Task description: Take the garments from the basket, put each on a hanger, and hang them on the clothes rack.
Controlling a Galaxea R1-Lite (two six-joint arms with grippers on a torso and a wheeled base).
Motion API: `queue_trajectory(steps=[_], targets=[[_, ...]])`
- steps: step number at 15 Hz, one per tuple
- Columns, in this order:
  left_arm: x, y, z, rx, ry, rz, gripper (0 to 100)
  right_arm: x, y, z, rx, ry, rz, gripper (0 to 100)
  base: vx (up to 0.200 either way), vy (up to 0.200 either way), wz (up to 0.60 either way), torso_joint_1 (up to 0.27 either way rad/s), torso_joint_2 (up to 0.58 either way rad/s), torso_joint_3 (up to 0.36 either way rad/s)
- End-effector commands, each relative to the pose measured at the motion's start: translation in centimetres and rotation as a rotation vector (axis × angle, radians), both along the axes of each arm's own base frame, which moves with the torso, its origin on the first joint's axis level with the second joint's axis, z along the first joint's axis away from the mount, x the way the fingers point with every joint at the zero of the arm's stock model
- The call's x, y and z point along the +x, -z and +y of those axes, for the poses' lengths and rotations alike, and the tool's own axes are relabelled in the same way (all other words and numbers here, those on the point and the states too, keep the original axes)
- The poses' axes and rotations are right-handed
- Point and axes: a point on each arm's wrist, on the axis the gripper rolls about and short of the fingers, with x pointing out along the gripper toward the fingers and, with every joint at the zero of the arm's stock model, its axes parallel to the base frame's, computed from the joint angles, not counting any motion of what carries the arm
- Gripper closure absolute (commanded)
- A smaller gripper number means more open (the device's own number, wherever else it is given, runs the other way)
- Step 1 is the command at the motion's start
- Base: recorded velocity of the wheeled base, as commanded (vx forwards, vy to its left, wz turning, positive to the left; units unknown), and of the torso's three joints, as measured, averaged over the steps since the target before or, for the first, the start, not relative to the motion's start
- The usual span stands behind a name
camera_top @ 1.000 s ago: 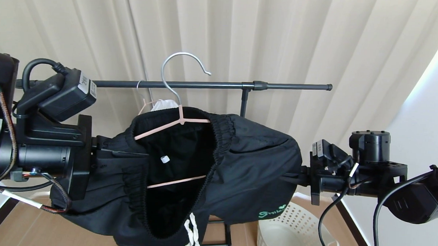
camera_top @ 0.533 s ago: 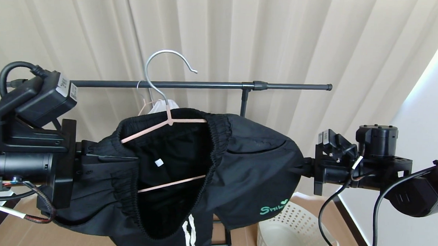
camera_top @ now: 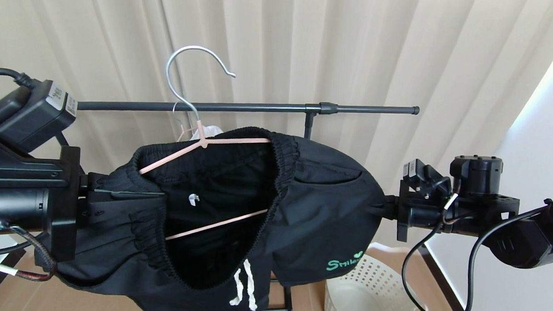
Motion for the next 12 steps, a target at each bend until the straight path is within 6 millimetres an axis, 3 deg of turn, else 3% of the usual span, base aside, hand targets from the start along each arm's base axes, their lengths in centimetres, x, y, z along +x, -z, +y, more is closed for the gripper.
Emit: queue_trajectory(steps=[1,12], targets=[[-0.14,-0.14,0.18,-0.003,-0.008,-0.006,100,0.29,0.25,-0.10,0.000,0.006,0.007,100,0.000,0.000,0.00,0.000,0.00,0.000],[0.14,-0.65,0.56,-0.039,-0.050,-0.012,100,1.04,0.34,-0.02,0.024,0.040,0.053,100,0.000,0.000,0.00,0.000,0.00,0.000]])
